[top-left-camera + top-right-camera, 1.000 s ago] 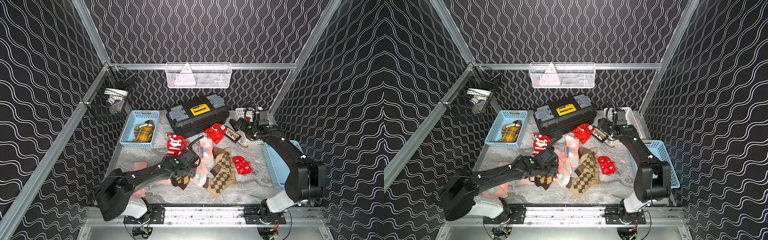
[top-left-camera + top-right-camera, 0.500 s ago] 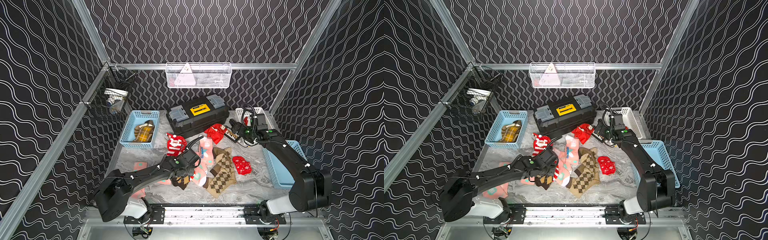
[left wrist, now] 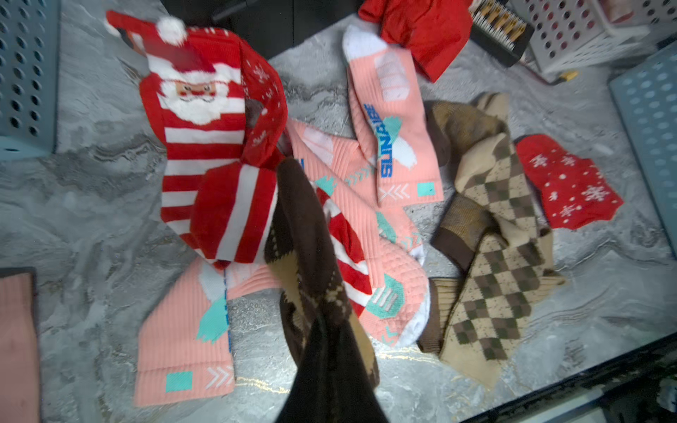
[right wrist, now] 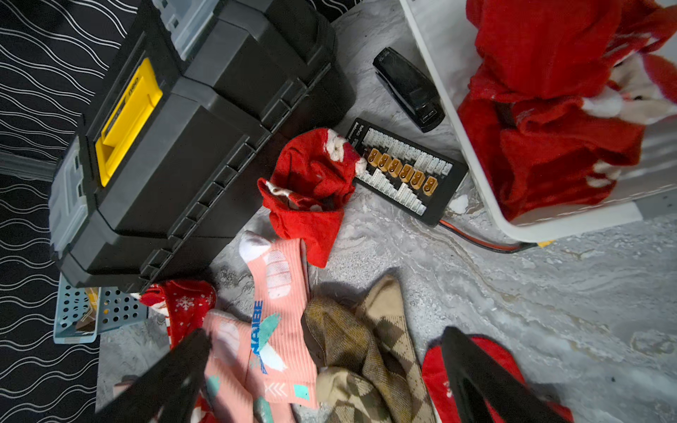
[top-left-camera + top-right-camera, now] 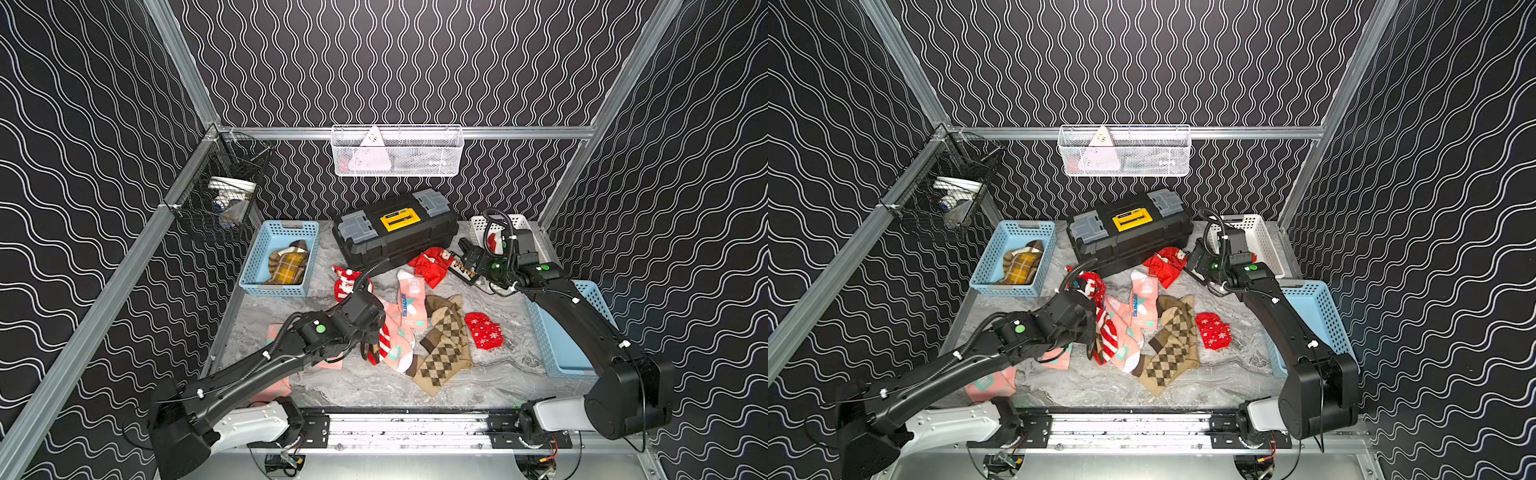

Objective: Sort the socks into the basket by color
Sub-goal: Pick up the sock at the center of the board.

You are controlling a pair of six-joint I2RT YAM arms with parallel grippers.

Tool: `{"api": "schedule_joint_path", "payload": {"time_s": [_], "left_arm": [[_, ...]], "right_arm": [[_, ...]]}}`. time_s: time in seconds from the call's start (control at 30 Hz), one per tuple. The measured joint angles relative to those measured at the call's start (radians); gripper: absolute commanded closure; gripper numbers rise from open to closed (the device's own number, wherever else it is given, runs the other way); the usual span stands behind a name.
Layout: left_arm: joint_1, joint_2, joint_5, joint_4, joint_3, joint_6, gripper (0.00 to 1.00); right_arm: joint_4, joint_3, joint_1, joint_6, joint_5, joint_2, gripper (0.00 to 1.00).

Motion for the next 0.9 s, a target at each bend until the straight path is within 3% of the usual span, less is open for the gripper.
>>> {"api": "schedule_joint_path", "payload": {"time_s": [0.23, 0.43, 0.7, 0.9], "left_arm": [[0.040, 0.039, -0.053, -0.058, 0.176, 0.094, 1.00], [0.258, 0.108, -0.010, -0.034, 0.250, 0.187, 1.00], [0.616, 0.270, 0.089, 0.037, 0.378, 0.319, 1.00], [0.819, 0.419, 0.130, 0.098, 0.462, 0.401, 1.00]], "right_arm": [[-0.027, -0.023, 0.045, 0.000, 0.003, -0.029, 0.00], [-0.045, -0.064, 0.095, 0.000, 0.007, -0.068, 0.00], [-0.067, -0.102, 0.143, 0.004, 0.021, -0.124, 0.00], [-0.072, -0.116, 0.175, 0.017, 0.022, -0.133, 0.00]]}}
